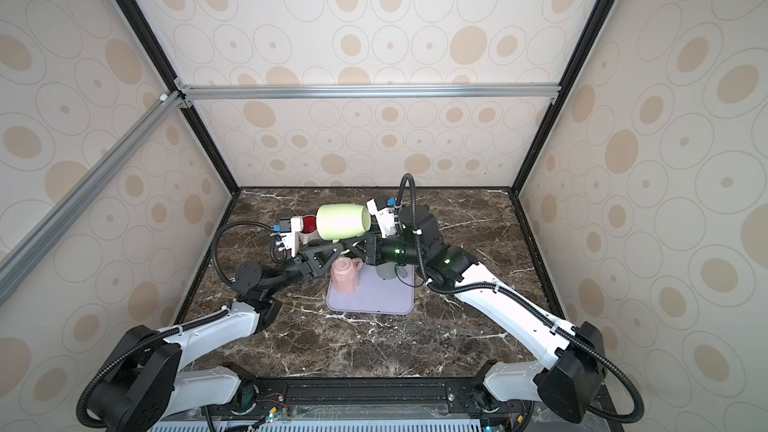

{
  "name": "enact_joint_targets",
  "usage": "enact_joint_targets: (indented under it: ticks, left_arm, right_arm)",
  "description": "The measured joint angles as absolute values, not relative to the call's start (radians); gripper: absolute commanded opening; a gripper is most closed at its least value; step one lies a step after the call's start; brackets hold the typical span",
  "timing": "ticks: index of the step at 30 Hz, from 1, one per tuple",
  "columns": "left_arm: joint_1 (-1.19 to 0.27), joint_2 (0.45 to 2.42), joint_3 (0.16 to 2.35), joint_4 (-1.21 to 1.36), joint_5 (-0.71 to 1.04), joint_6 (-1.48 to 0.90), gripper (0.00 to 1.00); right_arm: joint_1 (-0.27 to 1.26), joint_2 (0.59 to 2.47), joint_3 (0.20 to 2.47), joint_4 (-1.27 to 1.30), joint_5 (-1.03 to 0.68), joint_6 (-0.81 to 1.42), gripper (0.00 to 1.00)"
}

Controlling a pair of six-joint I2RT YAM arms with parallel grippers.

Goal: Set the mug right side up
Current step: 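Move the left gripper to the light-green mug and grasp its body, then open the right gripper, leaving the upright mug in the left gripper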

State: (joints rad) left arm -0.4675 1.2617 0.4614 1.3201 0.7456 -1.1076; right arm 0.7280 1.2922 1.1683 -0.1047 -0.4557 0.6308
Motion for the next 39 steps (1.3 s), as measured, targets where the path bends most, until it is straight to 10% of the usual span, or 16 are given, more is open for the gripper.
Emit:
enact_joint_targets:
  ticks: [13,17,39]
  left_arm:
    - [-0.467,1.269,0.481,1.278,0.745,-1.106,0.31]
    - [-0.467,1.269,0.483,1.249,0.736,-1.103,0.00]
    - [-0.468,1.230,0.498,1.121,0.719,-1.023,0.00]
  right_arm:
    - [0.717,1.298,1.166,-0.084,-0.487,0.640,0.00]
    - [0.713,1.298,1.156,-0.071,-0.493,0.645,0.00]
    - [0.697,1.307,1.138,-0.051,-0.493,0.682,0.03]
